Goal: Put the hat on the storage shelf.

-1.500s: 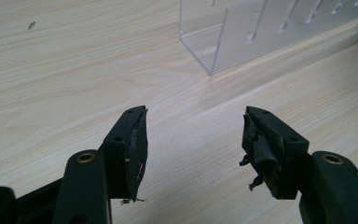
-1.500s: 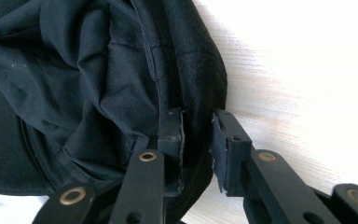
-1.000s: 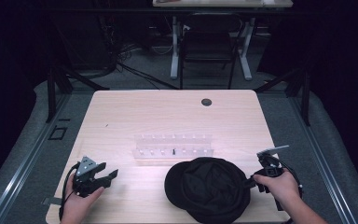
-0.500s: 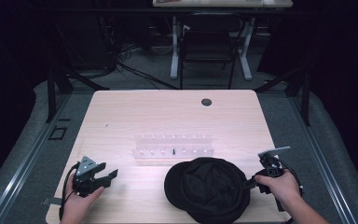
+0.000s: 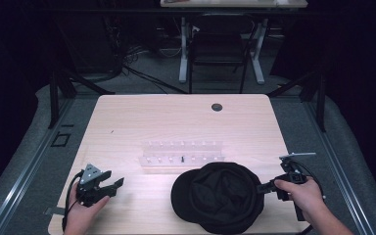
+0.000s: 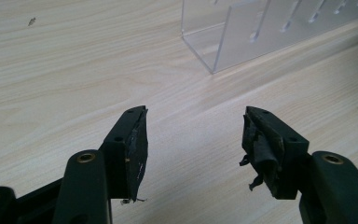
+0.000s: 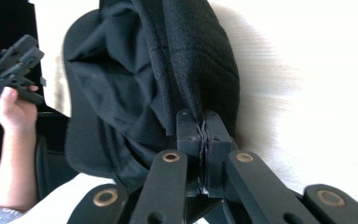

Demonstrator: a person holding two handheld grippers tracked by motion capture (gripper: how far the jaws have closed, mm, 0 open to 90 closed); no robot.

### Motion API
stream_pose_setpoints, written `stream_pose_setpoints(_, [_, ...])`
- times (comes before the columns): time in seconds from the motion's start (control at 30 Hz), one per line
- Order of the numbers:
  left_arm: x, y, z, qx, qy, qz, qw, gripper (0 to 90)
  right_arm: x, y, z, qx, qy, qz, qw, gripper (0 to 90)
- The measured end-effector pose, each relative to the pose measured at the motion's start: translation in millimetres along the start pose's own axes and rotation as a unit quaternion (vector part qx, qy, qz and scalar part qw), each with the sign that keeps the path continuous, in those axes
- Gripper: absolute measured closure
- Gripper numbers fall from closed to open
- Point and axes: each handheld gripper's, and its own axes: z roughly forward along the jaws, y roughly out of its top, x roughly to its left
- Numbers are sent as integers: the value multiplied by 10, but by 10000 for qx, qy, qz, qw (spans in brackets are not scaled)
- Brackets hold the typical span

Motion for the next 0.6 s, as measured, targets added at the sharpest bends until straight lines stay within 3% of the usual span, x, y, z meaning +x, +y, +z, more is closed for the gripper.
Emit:
stream_pose_setpoints(0.3, [2,1,-2,16,-19,-8,10000,408,158,18,-196,-113,227,-145,9996,882])
stream_pose_setpoints(0.33, [2,1,-3,13,-23,-10,10000,408,208,20,-242,-123,73,-164,9998,882])
stream_pose_setpoints(0.37, [2,1,-5,13,-23,-11,10000,408,208,20,-242,-123,73,-164,9998,882])
stream_pose_setpoints(0.4, [2,1,-7,14,-20,-6,10000,408,222,18,-237,-205,230,-126,9994,882])
stream_pose_setpoints(0.6, [4,-1,-7,1,-23,-36,10000,408,378,-6,-362,-347,482,-193,9980,883])
